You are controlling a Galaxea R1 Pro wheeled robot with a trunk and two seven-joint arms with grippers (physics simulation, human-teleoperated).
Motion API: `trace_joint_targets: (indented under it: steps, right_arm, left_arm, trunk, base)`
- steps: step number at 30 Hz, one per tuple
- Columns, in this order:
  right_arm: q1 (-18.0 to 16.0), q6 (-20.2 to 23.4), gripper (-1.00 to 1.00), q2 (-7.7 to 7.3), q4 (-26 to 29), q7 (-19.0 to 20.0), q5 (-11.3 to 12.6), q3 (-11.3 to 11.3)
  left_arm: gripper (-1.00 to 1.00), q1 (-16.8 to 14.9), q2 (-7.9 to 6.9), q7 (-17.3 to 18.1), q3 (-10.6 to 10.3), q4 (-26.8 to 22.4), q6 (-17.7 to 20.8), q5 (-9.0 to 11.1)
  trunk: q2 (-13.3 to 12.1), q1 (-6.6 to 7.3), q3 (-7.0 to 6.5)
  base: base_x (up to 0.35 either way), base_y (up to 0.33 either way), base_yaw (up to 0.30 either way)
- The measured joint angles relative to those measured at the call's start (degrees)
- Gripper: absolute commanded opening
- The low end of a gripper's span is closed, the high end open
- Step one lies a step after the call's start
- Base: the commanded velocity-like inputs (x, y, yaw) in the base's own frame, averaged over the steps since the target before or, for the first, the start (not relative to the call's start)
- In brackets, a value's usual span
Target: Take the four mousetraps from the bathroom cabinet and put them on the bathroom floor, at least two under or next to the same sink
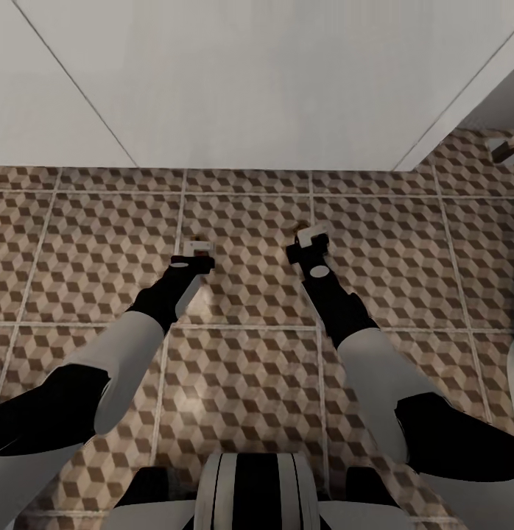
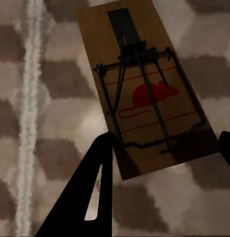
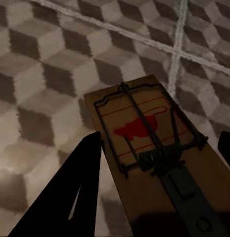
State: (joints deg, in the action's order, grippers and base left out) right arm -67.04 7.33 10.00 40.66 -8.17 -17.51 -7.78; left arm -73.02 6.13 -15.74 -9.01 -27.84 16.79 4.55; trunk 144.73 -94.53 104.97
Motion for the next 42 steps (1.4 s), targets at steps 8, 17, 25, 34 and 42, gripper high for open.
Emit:
trace_joint_targets:
  steps: [8,17,25,34,42]
  right_arm:
    - [0.05,-0.61,-1.00,0.00,-1.01,0.03,0.00,0.01]
    - [0.03,-0.65,-1.00,0.00,-2.76,0.06,0.03,0.02]
    - [0.01,-0.67,-1.00,0.00,-5.96,0.09,0.00,0.13]
    - [-0.01,-0.59,-1.00,0.00,-6.44,-0.02,-0.04,0.21]
    - [-0.01,-0.57,-1.00,0.00,-6.44,-0.07,-0.08,0.21]
  left_arm:
    - [-1.00,0.00,-0.01,-0.03,-0.02,0.05,-0.07,0.00]
    - [-1.00,0.42,-0.16,-0.08,-0.02,0.07,-0.15,0.00]
    - [-1.00,0.52,-0.18,-0.09,-0.02,0.07,-0.15,0.00]
    - [-1.00,0.53,-0.18,-0.09,-0.02,-0.01,-0.11,0.00]
    - [-1.00,0.53,-0.11,-0.09,-0.02,0.06,-0.08,0.00]
  trunk:
    - [0.00,0.00,0.00]
    - [0.00,-0.03,0.00]
    - [0.00,-0.03,0.00]
    - [0.00,-0.03,0.00]
    - [0.00,-0.01,0.00]
  base:
    - [0.325,0.000,0.000]
    - [0.107,0.000,0.000]
    - [0.005,0.000,0.000]
    - [0.000,0.000,0.000]
    - [0.115,0.000,0.000]
